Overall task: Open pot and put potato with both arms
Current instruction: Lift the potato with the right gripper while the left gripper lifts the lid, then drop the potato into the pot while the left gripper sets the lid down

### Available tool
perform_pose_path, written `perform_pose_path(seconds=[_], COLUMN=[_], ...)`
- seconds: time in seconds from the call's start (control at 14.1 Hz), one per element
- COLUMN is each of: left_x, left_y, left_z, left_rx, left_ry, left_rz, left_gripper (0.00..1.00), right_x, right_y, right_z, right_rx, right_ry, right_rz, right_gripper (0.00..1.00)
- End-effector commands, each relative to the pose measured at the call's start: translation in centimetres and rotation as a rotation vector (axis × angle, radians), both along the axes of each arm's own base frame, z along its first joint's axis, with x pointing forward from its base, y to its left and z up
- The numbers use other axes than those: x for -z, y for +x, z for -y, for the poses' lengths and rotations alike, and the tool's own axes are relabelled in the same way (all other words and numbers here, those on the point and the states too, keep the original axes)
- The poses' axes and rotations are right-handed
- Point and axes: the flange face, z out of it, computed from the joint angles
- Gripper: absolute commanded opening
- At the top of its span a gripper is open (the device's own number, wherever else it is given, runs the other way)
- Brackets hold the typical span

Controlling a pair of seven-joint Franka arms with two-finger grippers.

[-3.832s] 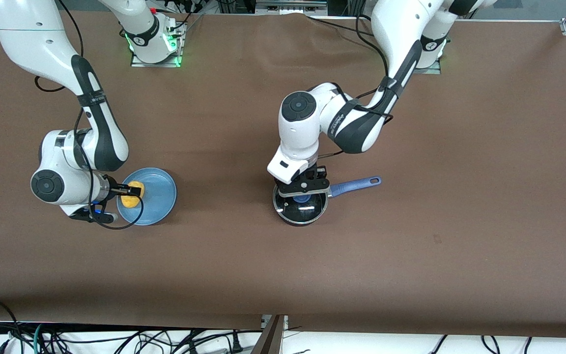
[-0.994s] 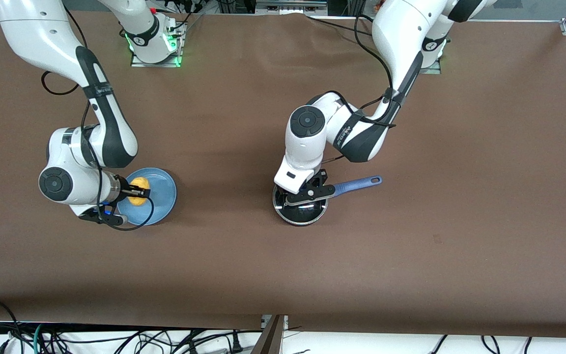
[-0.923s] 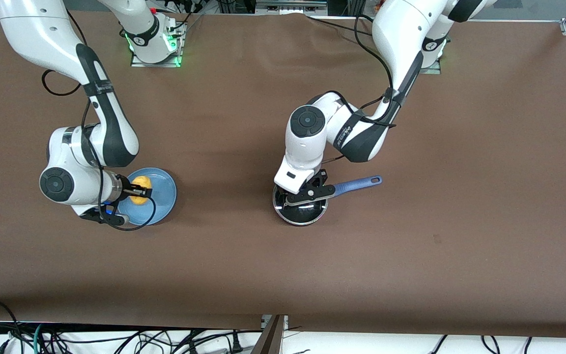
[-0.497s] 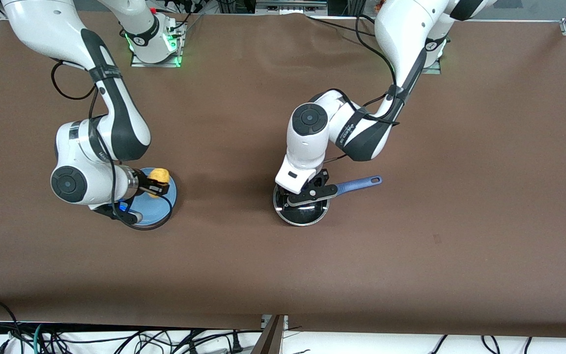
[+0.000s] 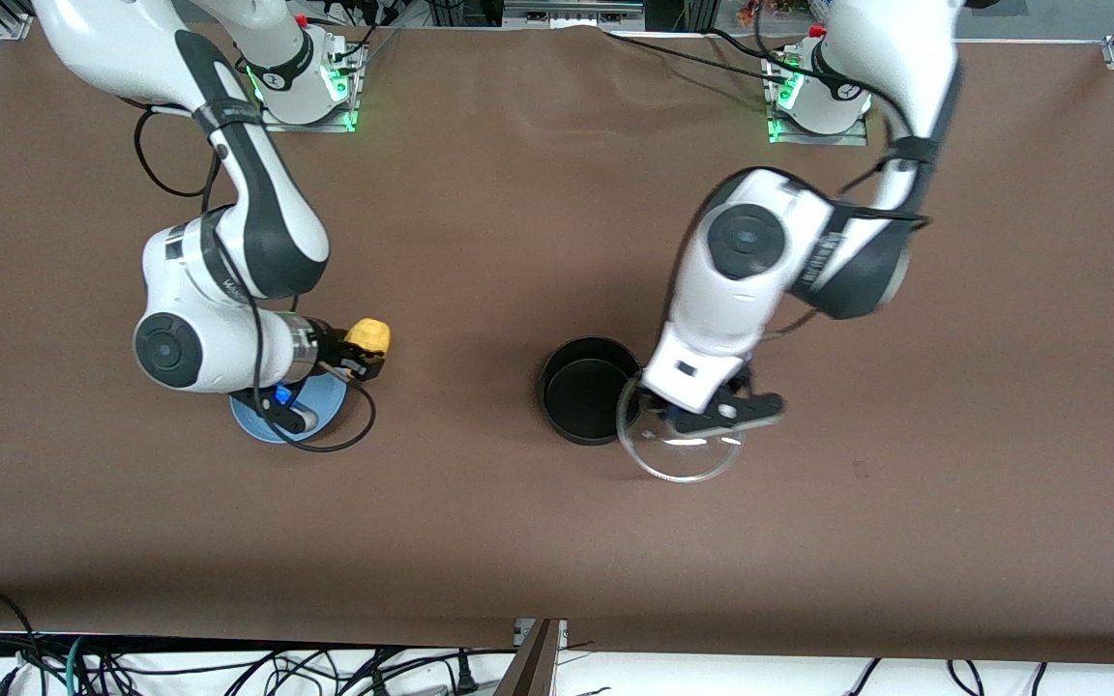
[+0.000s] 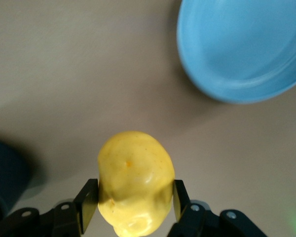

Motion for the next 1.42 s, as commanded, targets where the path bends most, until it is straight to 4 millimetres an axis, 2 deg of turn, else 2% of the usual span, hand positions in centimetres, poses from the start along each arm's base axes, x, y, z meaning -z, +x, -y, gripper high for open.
perform_pose_path(seconds=[0.0,0.14,0.28,0.43,0.5,0.64,0.85,0.92,1.06,1.14,1.21,1.28,1.35], left_x=[-0.7,0.2,1.9,5.3,7.3,11.0,14.9,15.5,16.9,17.4,17.1,16.5,14.9], left_y=[-0.2,0.8,1.0,-0.1,-0.9,-2.8,-4.2,-4.3,-4.3,-4.2,-4.0,-3.8,-3.5], left_z=[-10.2,-18.6,-26.5,-32.2,-34.1,-36.1,-36.3,-36.2,-35.8,-35.6,-35.5,-35.4,-35.4], left_rx=[0.126,0.198,0.284,0.329,0.347,0.34,0.325,0.308,0.308,0.311,0.312,0.309,0.309], left_ry=[0.006,-0.019,-0.053,-0.034,-0.012,0.02,0.037,0.019,0.019,0.021,0.02,0.018,0.012], left_rz=[-0.05,-0.082,-0.101,-0.082,-0.062,-0.031,-0.026,-0.03,-0.036,-0.039,-0.036,-0.031,-0.024], left_gripper=[0.43,0.43,0.43,0.43,0.43,0.43,0.43,0.43,0.48,0.69,0.93,1.0,1.0], right_x=[-0.8,-1.2,-0.5,0.6,1.0,0.8,1.2,1.6,2.2,2.0,1.9,1.5,1.1], right_y=[-1.4,-2.2,-3.1,-3.8,-3.6,-2.9,-2.5,-2.8,-3.3,-3.2,-3.2,-3.2,-2.9], right_z=[-6.6,-11.0,-15.5,-19.1,-20.4,-23.0,-26.0,-26.8,-27.5,-27.5,-27.5,-27.4,-26.9], right_rx=[0.078,0.134,0.204,0.276,0.302,0.363,0.45,0.457,0.452,0.451,0.452,0.451,0.456], right_ry=[-0.01,0.001,0.023,0.052,0.066,0.102,0.171,0.187,0.193,0.194,0.194,0.193,0.193], right_rz=[-0.011,0.054,0.12,0.171,0.185,0.211,0.261,0.279,0.287,0.29,0.289,0.287,0.288], right_gripper=[0.67,0.67,0.67,0.67,0.67,0.68,0.7,0.72,0.92,1.0,1.0,1.0,1.0])
